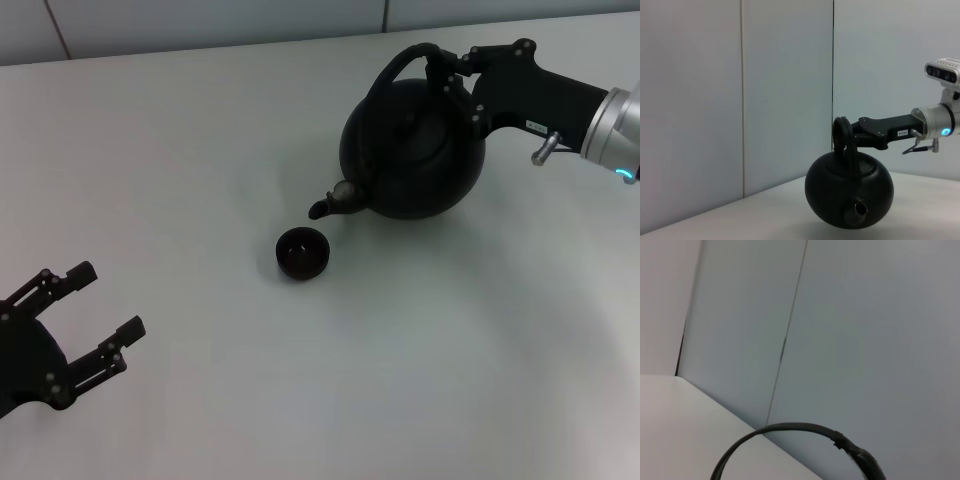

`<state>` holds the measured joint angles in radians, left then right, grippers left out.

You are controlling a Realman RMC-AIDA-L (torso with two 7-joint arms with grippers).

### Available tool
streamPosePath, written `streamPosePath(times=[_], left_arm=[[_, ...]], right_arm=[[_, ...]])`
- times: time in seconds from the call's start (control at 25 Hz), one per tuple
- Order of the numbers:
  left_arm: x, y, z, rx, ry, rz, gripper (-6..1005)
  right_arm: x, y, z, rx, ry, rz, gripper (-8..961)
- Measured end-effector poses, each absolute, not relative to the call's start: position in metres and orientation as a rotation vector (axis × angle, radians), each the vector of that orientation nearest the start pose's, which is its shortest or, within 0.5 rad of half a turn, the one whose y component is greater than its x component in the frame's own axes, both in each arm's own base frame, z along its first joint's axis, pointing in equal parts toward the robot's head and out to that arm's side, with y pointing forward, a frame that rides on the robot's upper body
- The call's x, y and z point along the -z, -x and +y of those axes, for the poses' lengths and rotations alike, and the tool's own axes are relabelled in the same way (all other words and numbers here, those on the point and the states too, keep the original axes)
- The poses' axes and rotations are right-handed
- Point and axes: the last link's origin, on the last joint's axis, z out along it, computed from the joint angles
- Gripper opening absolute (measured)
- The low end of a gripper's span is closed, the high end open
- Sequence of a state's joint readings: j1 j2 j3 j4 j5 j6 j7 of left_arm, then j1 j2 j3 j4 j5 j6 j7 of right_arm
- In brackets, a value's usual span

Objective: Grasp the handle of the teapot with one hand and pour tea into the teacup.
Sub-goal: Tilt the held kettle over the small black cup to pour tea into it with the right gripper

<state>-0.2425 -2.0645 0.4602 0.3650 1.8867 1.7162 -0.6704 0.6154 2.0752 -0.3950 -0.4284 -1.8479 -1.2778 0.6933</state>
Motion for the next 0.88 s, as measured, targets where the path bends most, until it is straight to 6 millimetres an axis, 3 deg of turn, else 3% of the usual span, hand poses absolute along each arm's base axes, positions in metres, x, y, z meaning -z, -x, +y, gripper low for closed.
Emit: streamPosePath(times=[0.88], left_arm=[[0.004,0.334,0.22,0.891,2.381,-0.329,791]], right_arm=[[-0.012,-0.265,0.388,-0.52,2.306,-0.021,94]])
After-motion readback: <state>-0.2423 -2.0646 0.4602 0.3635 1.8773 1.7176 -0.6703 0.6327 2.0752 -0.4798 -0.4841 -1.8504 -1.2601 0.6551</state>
